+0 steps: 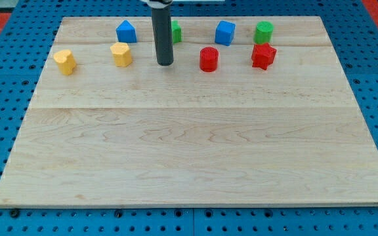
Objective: Push the yellow heart up a bit
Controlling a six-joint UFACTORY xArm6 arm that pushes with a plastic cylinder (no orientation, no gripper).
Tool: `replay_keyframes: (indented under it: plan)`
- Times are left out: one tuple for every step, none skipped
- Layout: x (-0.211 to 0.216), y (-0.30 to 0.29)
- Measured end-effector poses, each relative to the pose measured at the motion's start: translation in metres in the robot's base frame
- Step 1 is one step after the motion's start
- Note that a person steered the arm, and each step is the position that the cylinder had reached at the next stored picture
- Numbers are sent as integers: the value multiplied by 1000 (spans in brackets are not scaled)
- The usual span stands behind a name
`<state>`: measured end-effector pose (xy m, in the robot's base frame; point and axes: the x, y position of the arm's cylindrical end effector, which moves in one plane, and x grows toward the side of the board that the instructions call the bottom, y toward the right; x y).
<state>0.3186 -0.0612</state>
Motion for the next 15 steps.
replay_keyframes:
  plan:
    - [-2,-85]
    - [-12,-104]
    - [-29,-104]
    - [-41,-104]
    - [-41,-78]
    - [-3,-63]
    - [25,-66]
    - [30,-71]
    - [41,-82]
    - [49,-75]
    - [51,-73]
    - [84,-74]
    - [106,-85]
    - [106,-140]
    - [89,-170]
